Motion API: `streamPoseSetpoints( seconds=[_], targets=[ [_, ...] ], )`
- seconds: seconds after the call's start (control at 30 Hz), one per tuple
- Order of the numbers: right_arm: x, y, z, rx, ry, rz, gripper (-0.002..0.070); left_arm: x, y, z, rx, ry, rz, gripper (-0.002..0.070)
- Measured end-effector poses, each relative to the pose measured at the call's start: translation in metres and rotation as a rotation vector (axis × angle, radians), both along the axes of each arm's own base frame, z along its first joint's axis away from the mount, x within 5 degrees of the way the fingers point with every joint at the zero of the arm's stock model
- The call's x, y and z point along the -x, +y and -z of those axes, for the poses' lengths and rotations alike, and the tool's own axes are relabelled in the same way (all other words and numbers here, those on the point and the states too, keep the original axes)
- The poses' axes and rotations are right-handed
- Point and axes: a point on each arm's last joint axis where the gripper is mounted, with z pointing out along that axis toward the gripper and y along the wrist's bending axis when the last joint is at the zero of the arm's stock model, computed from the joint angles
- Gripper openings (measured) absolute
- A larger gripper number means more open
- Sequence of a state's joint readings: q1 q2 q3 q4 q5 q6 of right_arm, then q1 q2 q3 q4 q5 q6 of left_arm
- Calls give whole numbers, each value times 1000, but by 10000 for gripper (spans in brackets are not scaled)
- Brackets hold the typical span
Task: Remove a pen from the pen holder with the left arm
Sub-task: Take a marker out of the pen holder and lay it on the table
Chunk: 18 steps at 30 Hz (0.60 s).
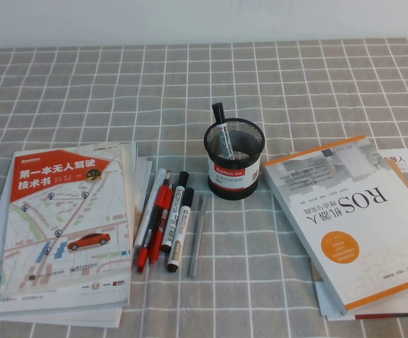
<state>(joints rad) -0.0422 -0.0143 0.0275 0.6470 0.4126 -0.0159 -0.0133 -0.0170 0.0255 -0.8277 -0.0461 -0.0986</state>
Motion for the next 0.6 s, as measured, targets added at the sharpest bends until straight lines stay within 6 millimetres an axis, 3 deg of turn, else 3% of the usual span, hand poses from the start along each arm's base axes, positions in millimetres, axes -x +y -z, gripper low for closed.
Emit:
streamPoseSetpoints(
  seconds=[0.13,0.37,0.47,0.6],
  targets=[
    [0,0,0,0,0,0,-13,1,5,-3,95,-37,-39,-1],
    [0,0,0,0,0,0,-13,1,5,-3,102,-37,-38,-1],
    [0,0,0,0,0,0,-13,1,-5,-10,-66,19,50,-1],
    [0,0,0,0,0,0,-13,-3,-17,-55,-407,90,163,-1]
  ],
)
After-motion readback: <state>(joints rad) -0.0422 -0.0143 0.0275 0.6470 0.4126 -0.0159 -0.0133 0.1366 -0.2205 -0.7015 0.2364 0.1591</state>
